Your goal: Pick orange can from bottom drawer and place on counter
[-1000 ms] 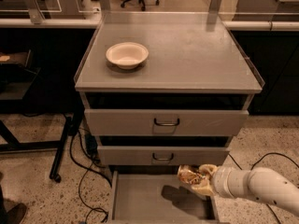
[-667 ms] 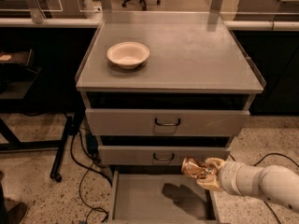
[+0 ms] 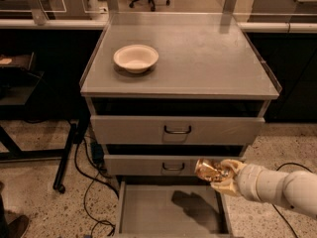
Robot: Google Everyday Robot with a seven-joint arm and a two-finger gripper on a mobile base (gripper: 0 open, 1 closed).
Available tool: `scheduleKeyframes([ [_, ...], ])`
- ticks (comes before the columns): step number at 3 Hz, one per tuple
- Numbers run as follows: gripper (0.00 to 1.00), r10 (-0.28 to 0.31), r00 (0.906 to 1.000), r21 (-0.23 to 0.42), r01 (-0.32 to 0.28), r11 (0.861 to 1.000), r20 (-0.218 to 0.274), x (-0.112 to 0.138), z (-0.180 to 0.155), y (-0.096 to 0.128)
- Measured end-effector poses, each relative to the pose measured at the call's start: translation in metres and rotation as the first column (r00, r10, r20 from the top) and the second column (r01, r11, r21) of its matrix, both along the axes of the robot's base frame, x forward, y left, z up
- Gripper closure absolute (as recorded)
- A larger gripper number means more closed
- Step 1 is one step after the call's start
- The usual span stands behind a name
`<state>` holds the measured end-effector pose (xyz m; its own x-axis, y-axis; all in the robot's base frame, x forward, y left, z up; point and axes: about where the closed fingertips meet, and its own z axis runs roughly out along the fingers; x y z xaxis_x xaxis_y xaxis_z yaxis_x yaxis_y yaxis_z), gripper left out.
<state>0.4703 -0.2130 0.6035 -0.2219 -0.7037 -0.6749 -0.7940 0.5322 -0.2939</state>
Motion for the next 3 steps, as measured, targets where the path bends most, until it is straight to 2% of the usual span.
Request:
scheduleKeyframes([
  [1, 1.00, -0.031, 0.9923, -0.011, 0.033, 0.999, 0.120, 0.016, 0.084, -0.007],
  [2, 1.00, -0.031, 0.9922, -0.011, 0.033, 0.999, 0.120, 0.016, 0.084, -0.007],
  [3, 1.00, -0.041, 0.9876, 0.014, 0.040, 0.999, 0.152, 0.031, 0.111, -0.009],
])
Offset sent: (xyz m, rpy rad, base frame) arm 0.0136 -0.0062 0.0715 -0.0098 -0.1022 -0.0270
